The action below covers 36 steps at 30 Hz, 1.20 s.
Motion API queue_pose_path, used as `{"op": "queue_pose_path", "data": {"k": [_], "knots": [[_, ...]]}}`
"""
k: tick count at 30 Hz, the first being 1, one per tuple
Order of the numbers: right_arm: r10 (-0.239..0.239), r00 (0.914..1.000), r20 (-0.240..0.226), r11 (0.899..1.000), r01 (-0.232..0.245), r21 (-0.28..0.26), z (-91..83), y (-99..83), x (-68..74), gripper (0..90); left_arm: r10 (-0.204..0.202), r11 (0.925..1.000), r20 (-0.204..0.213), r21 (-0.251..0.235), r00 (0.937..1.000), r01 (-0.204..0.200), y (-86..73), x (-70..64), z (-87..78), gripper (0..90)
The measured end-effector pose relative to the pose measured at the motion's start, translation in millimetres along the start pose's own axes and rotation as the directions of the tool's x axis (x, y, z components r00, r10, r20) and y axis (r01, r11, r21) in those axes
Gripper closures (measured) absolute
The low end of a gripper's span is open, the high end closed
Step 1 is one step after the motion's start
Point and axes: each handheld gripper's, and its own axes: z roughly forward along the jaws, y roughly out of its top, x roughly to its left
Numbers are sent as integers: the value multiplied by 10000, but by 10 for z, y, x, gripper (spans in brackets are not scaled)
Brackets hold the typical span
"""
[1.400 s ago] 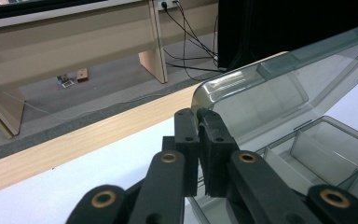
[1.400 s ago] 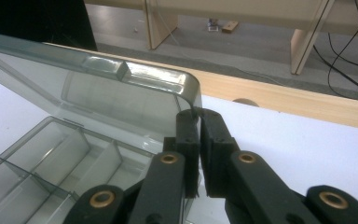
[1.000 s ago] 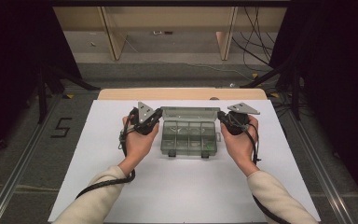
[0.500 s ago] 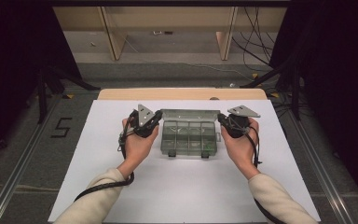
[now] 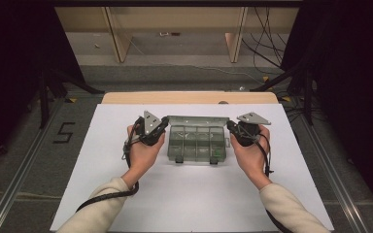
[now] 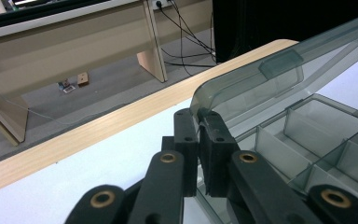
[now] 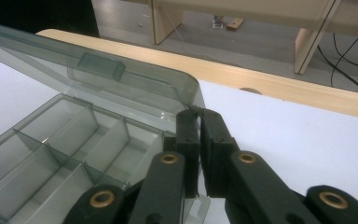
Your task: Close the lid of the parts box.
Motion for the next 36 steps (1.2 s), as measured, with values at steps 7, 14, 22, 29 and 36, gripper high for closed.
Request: {"op": "queue_pose_path", "data": {"k": [7, 14, 22, 29, 36], "knots": [[-117, 9999, 106, 9999, 117, -34, -4, -20, 7, 875, 140, 9999, -94, -18, 9999, -140, -14, -11, -17, 857], [-129, 9999, 61, 9999, 128, 113, -28, -43, 21, 877, 332, 9994, 19, -28, 9994, -332, -44, -19, -31, 859], [-67, 10000, -66, 9991, 69, 412, -10, -91, 18, 900, 75, 10000, 71, 59, 9999, -76, -66, -30, -43, 885], [163, 9998, -59, 9990, -160, 407, -23, -120, -41, 900, 107, 9997, 257, 211, 9996, -113, -121, -41, -90, 887], [291, 9995, -130, 9986, -285, 449, -83, -142, -76, 900, 111, 9991, 399, 397, 9991, -126, -183, -40, -157, 898]]}}
